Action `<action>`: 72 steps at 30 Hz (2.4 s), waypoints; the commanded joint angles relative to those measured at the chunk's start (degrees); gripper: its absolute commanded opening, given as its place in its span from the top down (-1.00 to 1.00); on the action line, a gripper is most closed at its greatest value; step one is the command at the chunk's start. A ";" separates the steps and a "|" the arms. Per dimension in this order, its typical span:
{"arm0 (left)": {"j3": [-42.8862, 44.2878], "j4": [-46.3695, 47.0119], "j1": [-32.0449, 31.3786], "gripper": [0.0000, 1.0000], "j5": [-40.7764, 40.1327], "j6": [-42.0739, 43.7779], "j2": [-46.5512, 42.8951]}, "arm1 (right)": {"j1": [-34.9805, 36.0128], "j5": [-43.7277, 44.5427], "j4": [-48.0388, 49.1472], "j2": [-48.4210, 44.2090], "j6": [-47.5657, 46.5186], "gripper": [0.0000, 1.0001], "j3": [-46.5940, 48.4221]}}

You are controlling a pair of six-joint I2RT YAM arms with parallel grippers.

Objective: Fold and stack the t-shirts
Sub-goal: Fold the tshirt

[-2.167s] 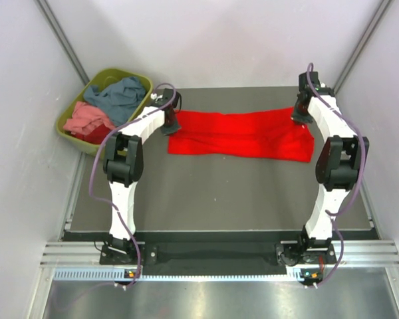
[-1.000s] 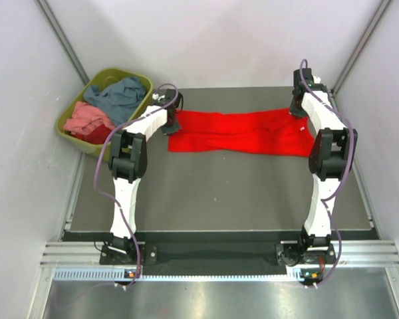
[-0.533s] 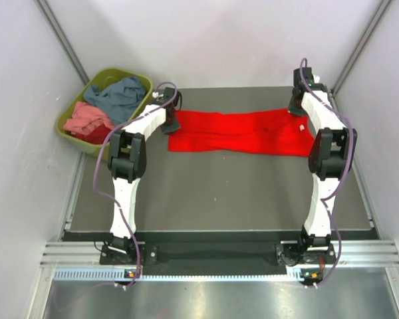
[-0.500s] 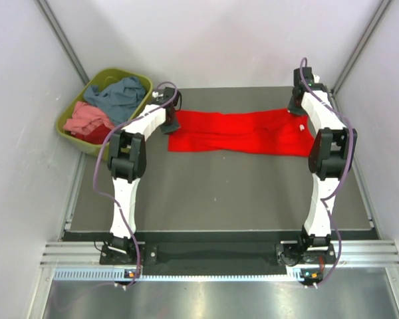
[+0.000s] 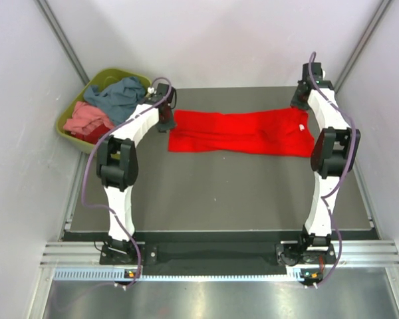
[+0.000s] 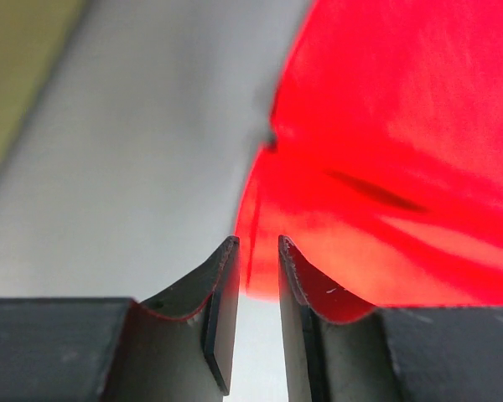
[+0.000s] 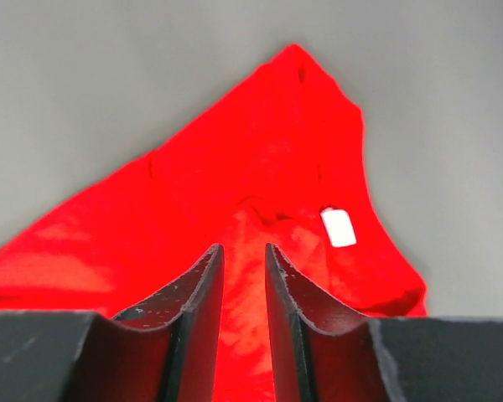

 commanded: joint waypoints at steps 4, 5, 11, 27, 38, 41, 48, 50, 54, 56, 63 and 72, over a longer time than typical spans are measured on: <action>-10.73 3.39 -1.69 0.40 12.83 1.11 -8.91 | 0.20 -8.09 1.44 -5.09 4.22 0.44 -6.46; -11.96 3.56 -1.87 0.41 12.93 1.11 -9.27 | 0.20 -8.09 1.09 -6.14 6.22 0.44 -8.57; -19.61 7.51 -2.23 0.39 15.56 0.67 -10.68 | -1.46 -4.41 2.74 -20.53 12.13 0.44 -29.74; -18.56 10.15 -2.23 0.28 7.75 -0.38 -3.73 | -7.88 -1.41 11.36 -26.63 10.55 0.35 -47.61; -15.84 7.08 -2.23 1.00 5.72 0.58 -0.92 | -9.12 2.45 14.71 -19.16 7.74 0.52 -45.77; -15.57 4.80 -2.23 1.00 4.32 0.85 -2.41 | -9.29 4.64 14.88 -19.24 7.04 1.00 -45.68; -17.42 1.98 -2.23 1.00 -0.34 2.25 -6.98 | -9.47 8.61 14.53 -22.58 6.68 1.00 -47.26; -18.12 1.54 -2.23 1.00 -0.52 2.61 -6.90 | -9.47 8.52 14.53 -23.37 6.60 1.00 -47.61; -19.88 1.98 -2.31 1.00 0.80 2.52 -7.07 | -9.47 8.70 14.44 -23.73 6.42 1.00 -48.49; -20.93 2.07 -2.31 1.00 0.80 2.34 -7.51 | -9.38 8.78 14.09 -24.08 6.60 1.00 -49.19; -18.92 -2.66 -2.49 0.71 -2.36 1.99 -8.21 | -9.03 5.27 11.74 -25.31 5.72 0.99 -48.23; -2.40 -7.34 -2.40 0.26 1.40 5.59 -7.78 | -2.53 -0.97 10.22 -27.86 7.91 0.39 -39.71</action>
